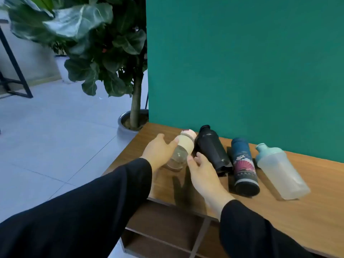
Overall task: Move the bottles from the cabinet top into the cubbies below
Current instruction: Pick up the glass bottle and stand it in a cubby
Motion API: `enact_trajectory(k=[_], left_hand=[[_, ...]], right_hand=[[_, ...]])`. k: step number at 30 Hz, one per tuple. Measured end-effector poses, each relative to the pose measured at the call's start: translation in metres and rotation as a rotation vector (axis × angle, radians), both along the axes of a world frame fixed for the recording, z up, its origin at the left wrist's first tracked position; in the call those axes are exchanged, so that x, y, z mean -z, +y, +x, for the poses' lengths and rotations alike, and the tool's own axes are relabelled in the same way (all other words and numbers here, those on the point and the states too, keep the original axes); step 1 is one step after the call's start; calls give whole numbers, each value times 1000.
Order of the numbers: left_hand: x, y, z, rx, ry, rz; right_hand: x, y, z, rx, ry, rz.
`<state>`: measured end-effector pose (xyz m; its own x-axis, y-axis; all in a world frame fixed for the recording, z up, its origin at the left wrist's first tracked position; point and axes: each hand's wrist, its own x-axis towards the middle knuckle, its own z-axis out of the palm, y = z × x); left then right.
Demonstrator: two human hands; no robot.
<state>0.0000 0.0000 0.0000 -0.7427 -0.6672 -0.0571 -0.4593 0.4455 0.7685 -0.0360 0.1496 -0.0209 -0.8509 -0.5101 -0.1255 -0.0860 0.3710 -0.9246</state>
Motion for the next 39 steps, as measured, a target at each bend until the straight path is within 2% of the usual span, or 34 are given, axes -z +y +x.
enact_trajectory(k=[3,6,11,17,21,24,28,33,37,39], left_hand=[[13,-8,-21,6,-60,76],[19,-10,-31,10,-93,203],[34,-12,-21,12,65,311],[34,-2,20,52,253,224],[23,22,76,61,462,218],[24,44,127,139,542,186],[49,64,188,184,501,111],[101,84,235,197,449,127],[148,70,240,287,256,222],[168,58,236,298,226,271]], right_hand=[[20,-25,-24,138,-161,-78],[29,-42,-31,151,-236,-142],[34,-50,-30,146,-226,-202],[20,-40,-4,44,-298,-354],[-10,-16,25,-79,-298,-472],[-34,10,59,-213,-155,-386],[-30,40,109,-296,-63,-303],[27,57,156,-455,-66,-63],[83,43,164,-415,-130,104],[107,27,162,-372,-119,170]])
